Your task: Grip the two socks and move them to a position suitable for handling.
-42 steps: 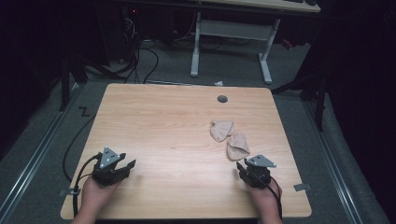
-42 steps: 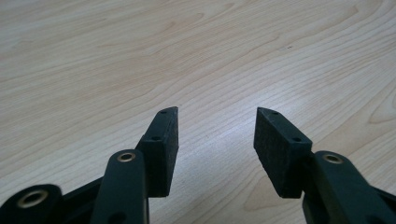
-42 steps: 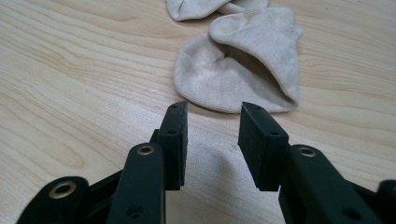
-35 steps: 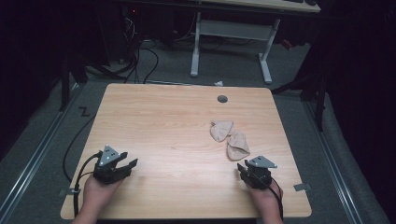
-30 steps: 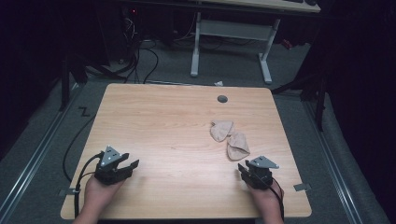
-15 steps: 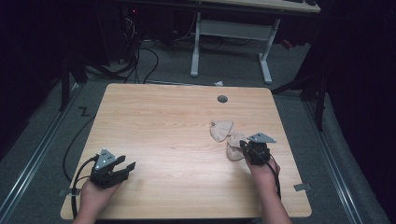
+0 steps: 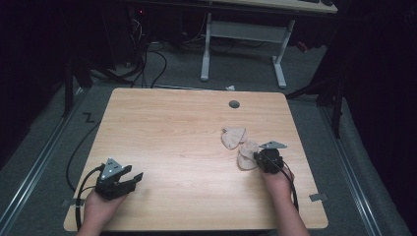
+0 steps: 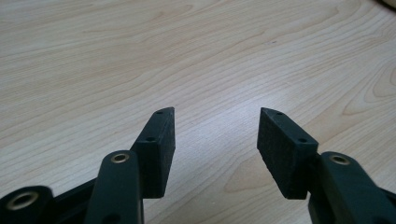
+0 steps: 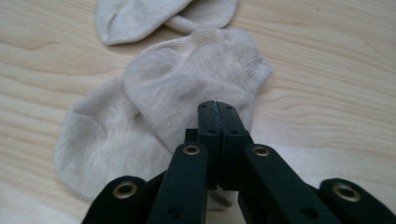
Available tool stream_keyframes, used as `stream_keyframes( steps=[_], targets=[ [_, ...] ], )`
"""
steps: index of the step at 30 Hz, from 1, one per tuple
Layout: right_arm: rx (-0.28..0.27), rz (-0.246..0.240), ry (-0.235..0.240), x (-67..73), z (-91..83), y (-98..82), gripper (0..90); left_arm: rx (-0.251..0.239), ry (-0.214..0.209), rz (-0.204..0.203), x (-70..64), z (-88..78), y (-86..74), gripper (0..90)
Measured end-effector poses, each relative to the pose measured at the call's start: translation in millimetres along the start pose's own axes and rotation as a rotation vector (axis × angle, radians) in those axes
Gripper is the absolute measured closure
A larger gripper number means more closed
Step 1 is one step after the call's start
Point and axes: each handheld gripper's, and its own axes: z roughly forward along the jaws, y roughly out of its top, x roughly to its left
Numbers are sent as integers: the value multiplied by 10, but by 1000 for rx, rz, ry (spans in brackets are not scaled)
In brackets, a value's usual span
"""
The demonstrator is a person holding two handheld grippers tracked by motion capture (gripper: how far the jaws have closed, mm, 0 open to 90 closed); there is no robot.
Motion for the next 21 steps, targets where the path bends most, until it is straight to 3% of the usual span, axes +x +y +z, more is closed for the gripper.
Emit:
stream_keyframes(
  steps=[5, 10, 21],
  targets=[
    [-2, -17, 14, 74, -53, -52, 899, 2, -10, 12, -38, 23, 26, 467],
    [-7, -73, 55, 283, -114, -105, 899, 4, -26, 34, -144, 85, 74, 465],
    [-9, -140, 133, 729, -190, -149, 899, -3, -74, 60, -391, 187, 149, 467]
  ],
)
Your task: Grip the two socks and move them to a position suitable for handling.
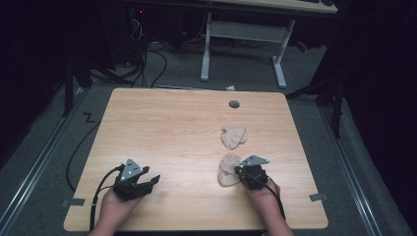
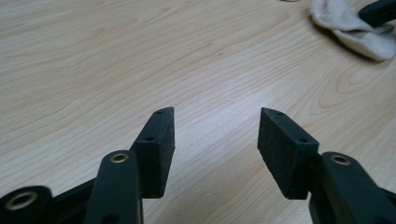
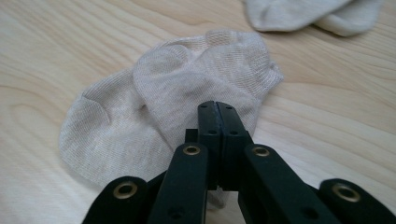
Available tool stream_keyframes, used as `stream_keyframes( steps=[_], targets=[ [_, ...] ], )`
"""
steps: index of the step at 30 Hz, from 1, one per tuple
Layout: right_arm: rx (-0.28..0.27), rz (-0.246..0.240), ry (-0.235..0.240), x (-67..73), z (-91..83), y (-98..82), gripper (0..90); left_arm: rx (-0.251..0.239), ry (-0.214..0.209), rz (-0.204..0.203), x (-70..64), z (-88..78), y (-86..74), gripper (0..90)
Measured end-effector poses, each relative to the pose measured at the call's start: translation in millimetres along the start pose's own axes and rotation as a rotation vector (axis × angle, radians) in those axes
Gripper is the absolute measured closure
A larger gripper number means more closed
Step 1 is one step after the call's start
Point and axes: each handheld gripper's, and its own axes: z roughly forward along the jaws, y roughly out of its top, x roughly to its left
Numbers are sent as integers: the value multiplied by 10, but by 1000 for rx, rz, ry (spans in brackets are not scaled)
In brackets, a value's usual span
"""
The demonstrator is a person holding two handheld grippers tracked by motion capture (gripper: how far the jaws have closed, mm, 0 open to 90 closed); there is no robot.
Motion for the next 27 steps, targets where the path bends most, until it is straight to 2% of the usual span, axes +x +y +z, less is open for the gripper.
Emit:
stream_keyframes(
  steps=[2, 3, 6, 8, 9, 10, 11, 12, 13, 15, 16, 17, 18, 19, 21, 22, 23, 25, 27],
  targets=[
    [0, -7, 6, 43, 6, 9, 899, 0, -4, 13, -38, 14, 17, 468],
    [-1, -27, 12, 136, 22, 33, 899, -1, -3, 18, -64, 24, 32, 473],
    [-6, -33, 28, 253, 42, 57, 899, -8, -26, -8, -107, 43, 37, 491],
    [-7, -37, 38, 295, 47, 64, 899, -9, -37, -7, -139, 61, 39, 504],
    [-6, -58, 55, 405, 54, 85, 899, -2, -41, 18, -201, 102, 48, 528],
    [-6, -58, 55, 405, 54, 85, 899, -2, -41, 18, -201, 102, 48, 531],
    [-8, -95, 65, 506, 60, 99, 899, 15, -49, 57, -283, 145, 67, 534],
    [-4, -103, 70, 547, 58, 105, 898, 15, -49, 57, -283, 145, 67, 542],
    [-4, -103, 70, 547, 58, 105, 898, 14, -56, 75, -340, 164, 79, 542],
    [-11, -140, 84, 636, 41, 128, 892, 9, -87, 82, -428, 190, 100, 566],
    [-33, -134, 82, 631, -7, 141, 894, 10, -104, 80, -467, 204, 108, 592],
    [-84, -90, 77, 558, -124, 150, 899, 10, -116, 90, -528, 226, 121, 650],
    [-84, -90, 77, 558, -124, 150, 899, 10, -116, 90, -528, 226, 121, 667],
    [-99, -65, 53, 462, -180, 121, 900, 14, -129, 97, -575, 244, 135, 705],
    [-67, -55, 57, 419, -143, 80, 900, 13, -159, 113, -677, 271, 172, 753],
    [-50, -59, 56, 420, -116, 58, 900, 13, -159, 113, -677, 271, 172, 769],
    [-33, -60, 59, 439, -88, 36, 900, 16, -174, 122, -735, 294, 197, 787],
    [-11, -77, 64, 469, -33, 18, 900, 15, -194, 110, -772, 330, 214, 789],
    [-2, -84, 71, 488, 7, 17, 900, 23, -203, 118, -823, 403, 228, 786]
  ],
)
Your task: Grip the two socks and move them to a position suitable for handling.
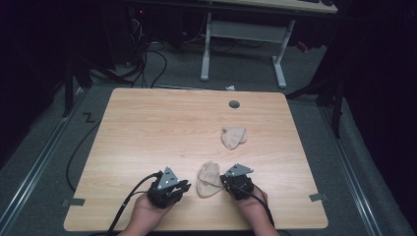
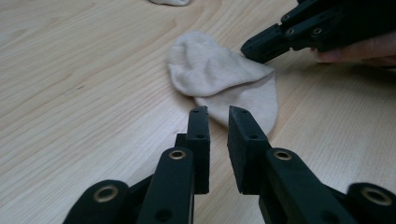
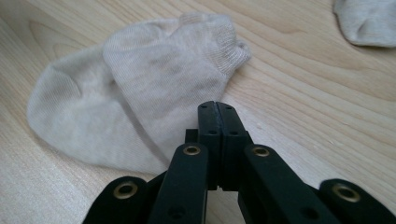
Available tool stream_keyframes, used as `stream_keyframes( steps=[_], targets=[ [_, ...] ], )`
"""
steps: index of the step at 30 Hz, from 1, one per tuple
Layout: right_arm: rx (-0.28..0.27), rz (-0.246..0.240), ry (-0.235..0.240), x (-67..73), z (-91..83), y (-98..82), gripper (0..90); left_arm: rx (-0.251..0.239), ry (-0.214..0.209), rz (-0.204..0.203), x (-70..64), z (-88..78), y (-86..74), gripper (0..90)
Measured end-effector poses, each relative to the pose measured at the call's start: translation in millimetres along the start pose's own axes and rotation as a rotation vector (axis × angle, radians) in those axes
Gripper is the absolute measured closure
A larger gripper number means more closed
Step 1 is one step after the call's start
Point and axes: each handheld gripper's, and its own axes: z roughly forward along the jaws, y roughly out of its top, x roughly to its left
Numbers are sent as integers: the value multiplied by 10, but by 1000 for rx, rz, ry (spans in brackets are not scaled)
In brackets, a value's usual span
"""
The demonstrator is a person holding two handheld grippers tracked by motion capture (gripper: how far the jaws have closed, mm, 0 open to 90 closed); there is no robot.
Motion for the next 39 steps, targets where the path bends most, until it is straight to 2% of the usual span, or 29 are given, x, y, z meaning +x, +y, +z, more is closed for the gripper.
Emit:
stream_keyframes(
  steps=[4, 7, 10, 11, 13, 14, 15, 17, 20, 21, 22, 26, 29, 30, 32, 33, 34, 35, 36, 37, 38, 39],
  targets=[
    [0, -33, 12, 80, 22, 25, 900, 24, -16, 13, -60, 148, 15, 764],
    [-2, -59, 19, 165, 10, 46, 899, 43, -8, 16, -60, 213, 6, 755],
    [-41, -45, 4, 153, -64, 83, 896, 62, 5, 14, -30, 257, 0, 764],
    [-59, -37, 2, 152, -99, 113, 885, 86, 20, 12, 1, 292, -22, 770],
    [-72, -35, 7, 156, -115, 136, 872, 100, 15, 6, 12, 312, -45, 773],
    [-94, -30, 19, 180, -127, 179, 855, 113, 13, 8, 14, 329, -66, 773],
    [-105, -41, 22, 227, -120, 227, 838, 104, 17, 13, 11, 329, -76, 774],
    [-119, -55, 48, 323, -42, 332, 801, 105, 14, 13, 13, 330, -77, 778],
    [-115, -54, 65, 376, 33, 401, 772, 97, 12, 12, 15, 326, -93, 781],
    [-97, -60, 67, 421, 152, 472, 707, 96, 13, 15, 13, 322, -99, 782],
    [-89, -48, 71, 429, 188, 480, 680, 98, 13, 17, 11, 320, -100, 784],
    [-57, -41, 81, 451, 273, 450, 605, 91, 13, 19, 11, 318, -109, 785],
    [-36, -51, 72, 452, 294, 425, 592, 93, 11, 18, 14, 314, -110, 786],
    [-20, -58, 79, 451, 326, 381, 674, 94, 13, 20, 11, 313, -111, 786],
    [-29, -83, 56, 468, 294, 377, 823, 97, 16, 24, 10, 310, -111, 788],
    [-42, -91, 48, 466, 269, 379, 842, 96, 19, 26, 7, 309, -113, 790],
    [-65, -72, 42, 452, 211, 382, 846, 97, 19, 28, 6, 308, -112, 790],
    [-65, -72, 42, 452, 211, 382, 846, 97, 19, 28, 6, 308, -112, 790],
    [-102, -54, 29, 401, 101, 373, 847, 96, 20, 28, 6, 310, -112, 791],
    [-102, -54, 29, 401, 101, 373, 847, 96, 20, 28, 6, 310, -112, 791],
    [-128, -37, 15, 343, -10, 327, 847, 99, 18, 31, 9, 307, -111, 791],
    [-132, -31, 10, 309, -63, 295, 846, 99, 18, 30, 9, 306, -112, 791]
  ],
)
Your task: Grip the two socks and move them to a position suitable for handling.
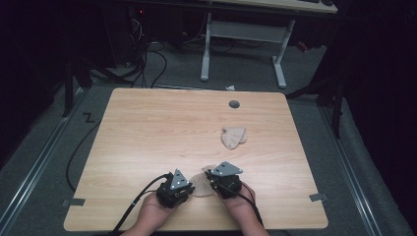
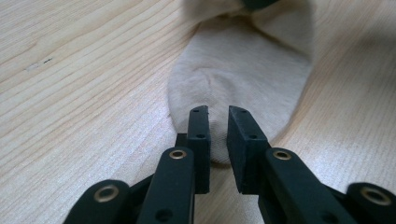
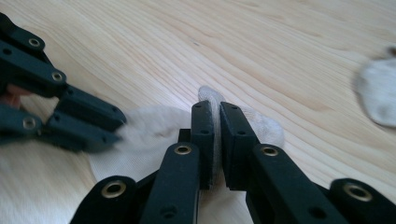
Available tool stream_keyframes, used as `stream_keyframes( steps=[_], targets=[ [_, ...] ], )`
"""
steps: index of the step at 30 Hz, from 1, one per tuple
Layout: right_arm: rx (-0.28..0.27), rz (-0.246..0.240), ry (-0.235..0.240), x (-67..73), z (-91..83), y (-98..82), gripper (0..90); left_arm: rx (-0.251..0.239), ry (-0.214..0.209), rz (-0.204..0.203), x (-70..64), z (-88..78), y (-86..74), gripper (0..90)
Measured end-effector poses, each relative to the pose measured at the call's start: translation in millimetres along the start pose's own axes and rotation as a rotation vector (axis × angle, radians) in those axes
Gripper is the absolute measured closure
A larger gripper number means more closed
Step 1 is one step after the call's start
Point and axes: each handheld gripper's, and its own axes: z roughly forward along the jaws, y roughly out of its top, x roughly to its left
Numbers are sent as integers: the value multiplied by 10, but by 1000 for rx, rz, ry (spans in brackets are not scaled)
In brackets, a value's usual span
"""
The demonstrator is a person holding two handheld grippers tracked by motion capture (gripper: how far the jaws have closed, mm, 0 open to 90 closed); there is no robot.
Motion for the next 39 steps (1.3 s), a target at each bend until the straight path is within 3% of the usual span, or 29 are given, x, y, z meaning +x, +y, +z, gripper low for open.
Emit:
stream_keyframes(
  steps=[4, 5, 10, 15, 19, 21, 24, 27, 32, 36, 39],
  targets=[
    [-7, 20, -25, -112, -136, -93, 843, 0, 1, 4, 1, -1, -1, 790],
    [-7, 50, -39, -212, -217, -181, 838, -1, 1, 5, 2, -1, -2, 790],
    [17, 91, -63, -317, -340, -348, 815, 3, 8, 12, -7, -2, 3, 788],
    [13, 129, -127, -452, -504, -494, 779, 7, 18, 29, -16, -4, 8, 779],
    [-1, 112, -125, -444, -479, -418, 838, 13, 32, 42, -10, -33, 14, 761],
    [29, 84, -108, -468, -319, -310, 899, -37, 16, 23, 35, -67, 59, 751],
    [47, 97, -90, -506, -222, -283, 900, -53, 12, 8, 76, -52, 110, 758],
    [90, 84, -78, -508, -108, -313, 900, -12, 24, 19, 115, 28, 107, 769],
    [125, 89, -63, -473, -69, -376, 900, 8, 30, 40, 104, 44, 65, 769],
    [129, 76, -55, -414, -72, -395, 899, 15, 20, 52, 95, 14, 43, 766],
    [124, 50, -30, -295, -97, -408, 898, 23, 0, 66, 102, -56, -13, 765]
  ],
)
